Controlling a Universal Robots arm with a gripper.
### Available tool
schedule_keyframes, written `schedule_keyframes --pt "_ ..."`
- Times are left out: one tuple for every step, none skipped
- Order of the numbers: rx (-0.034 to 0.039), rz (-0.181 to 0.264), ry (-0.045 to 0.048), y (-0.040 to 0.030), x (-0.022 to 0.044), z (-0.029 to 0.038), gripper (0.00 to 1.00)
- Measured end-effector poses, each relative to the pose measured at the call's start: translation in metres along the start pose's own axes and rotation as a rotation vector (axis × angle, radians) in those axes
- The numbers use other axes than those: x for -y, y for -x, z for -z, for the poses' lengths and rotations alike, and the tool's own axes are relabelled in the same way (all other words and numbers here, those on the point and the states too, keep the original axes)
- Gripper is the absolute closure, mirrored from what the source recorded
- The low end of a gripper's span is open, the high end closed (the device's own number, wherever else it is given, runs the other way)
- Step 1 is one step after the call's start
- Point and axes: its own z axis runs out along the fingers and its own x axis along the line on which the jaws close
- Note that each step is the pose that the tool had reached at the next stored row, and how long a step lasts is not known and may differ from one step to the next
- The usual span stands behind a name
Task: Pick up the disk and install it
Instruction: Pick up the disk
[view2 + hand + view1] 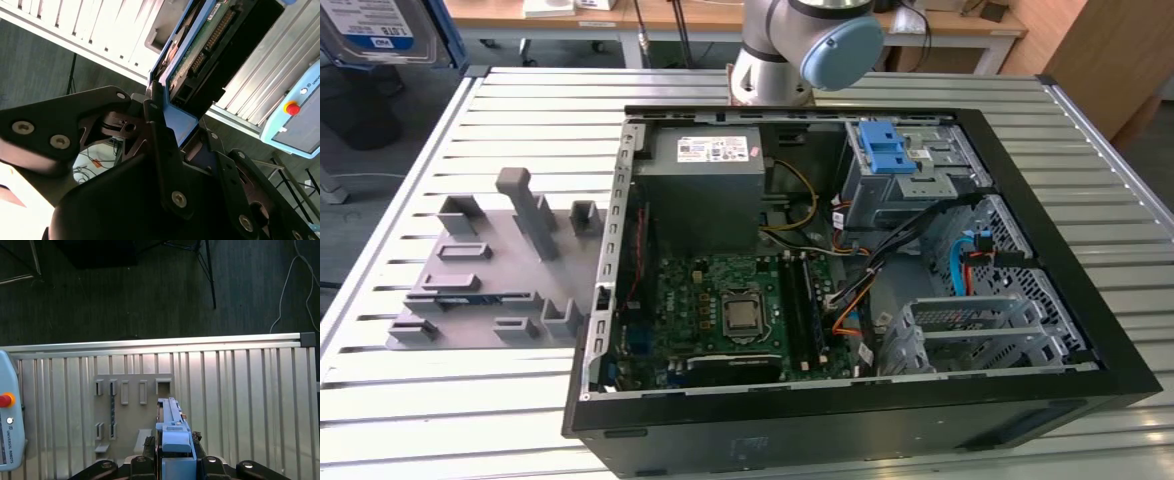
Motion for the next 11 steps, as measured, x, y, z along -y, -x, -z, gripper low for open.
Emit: schedule_keyframes --pt "0.0005 0.000 0.0000 0.0000 0.0000 0.0000 0.64" --pt "0.0010 0.000 0.0000 0.0000 0.0000 0.0000 0.64" --pt "0.0014 0.000 0.0001 0.0000 0.0000 0.0000 0.64" --pt "0.0018 0.000 0.0002 0.0000 0.0000 0.0000 0.64" --pt "0.0024 0.000 0.0001 0.0000 0.0000 0.0000 0.64" --pt "0.0025 0.000 0.0001 0.0000 0.0000 0.0000 0.64" --pt "0.0025 0.000 0.0000 0.0000 0.0002 -0.0001 0.64" --pt "0.0026 0.000 0.0001 0.0000 0.0010 0.0000 0.64" --pt "0.0025 0.000 0.0002 0.0000 0.0018 0.0000 0.64" --pt "0.0026 0.000 0.0001 0.0001 0.0029 0.0000 0.64" --pt "0.0025 0.000 0.0001 0.0002 0.0041 0.0000 0.64"
